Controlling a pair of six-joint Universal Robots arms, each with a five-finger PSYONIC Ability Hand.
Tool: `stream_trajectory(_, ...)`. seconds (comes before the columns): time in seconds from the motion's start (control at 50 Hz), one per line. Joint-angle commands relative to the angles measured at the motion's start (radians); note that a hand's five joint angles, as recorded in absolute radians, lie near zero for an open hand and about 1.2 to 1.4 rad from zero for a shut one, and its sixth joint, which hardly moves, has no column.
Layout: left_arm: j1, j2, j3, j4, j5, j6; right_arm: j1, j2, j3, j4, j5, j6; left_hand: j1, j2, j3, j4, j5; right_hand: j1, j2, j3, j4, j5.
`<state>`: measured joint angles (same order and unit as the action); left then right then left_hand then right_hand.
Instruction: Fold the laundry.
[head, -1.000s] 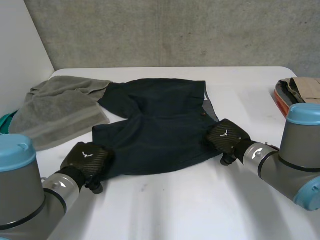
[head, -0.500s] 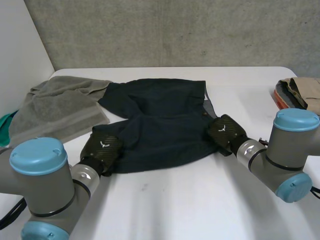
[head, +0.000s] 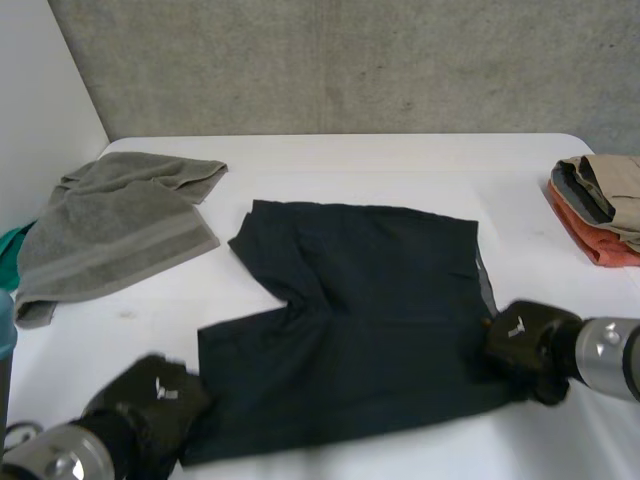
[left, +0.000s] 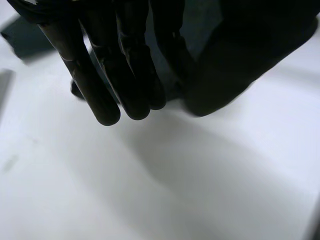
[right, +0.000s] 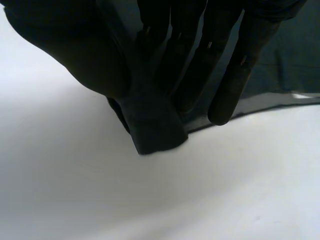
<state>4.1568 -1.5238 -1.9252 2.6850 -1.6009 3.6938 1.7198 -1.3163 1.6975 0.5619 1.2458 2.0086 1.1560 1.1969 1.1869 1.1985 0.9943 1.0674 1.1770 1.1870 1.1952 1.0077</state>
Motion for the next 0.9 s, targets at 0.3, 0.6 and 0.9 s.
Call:
stream_trajectory(0.3, 0.028, -0.260, 0.288, 0.337, 0.013, -0.024, 0.067, 0.066, -0.010, -0.128, -0.012, 0.113, -0.825, -0.866, -0.856, -0.868, -0.838, 0.329, 0.219, 0.209, 0.201, 0.214)
stream_trajectory(0.6, 0.144, -0.758, 0.845, 0.386, 0.275, -0.066, 0.067, 0.068, 0.017, -0.195, -0.016, 0.154, -0.646, -0.687, -0.677, -0.689, -0.659, 0.329, 0.219, 0.209, 0.201, 0.214)
stream_trajectory(0.9, 0.151, -0.993, 1.072, 0.312, 0.369, 0.061, 0.058, 0.075, 0.042, -0.237, -0.014, 0.173, 0.155, 0.114, 0.124, 0.112, 0.142, 0.329, 0.219, 0.209, 0.201, 0.214)
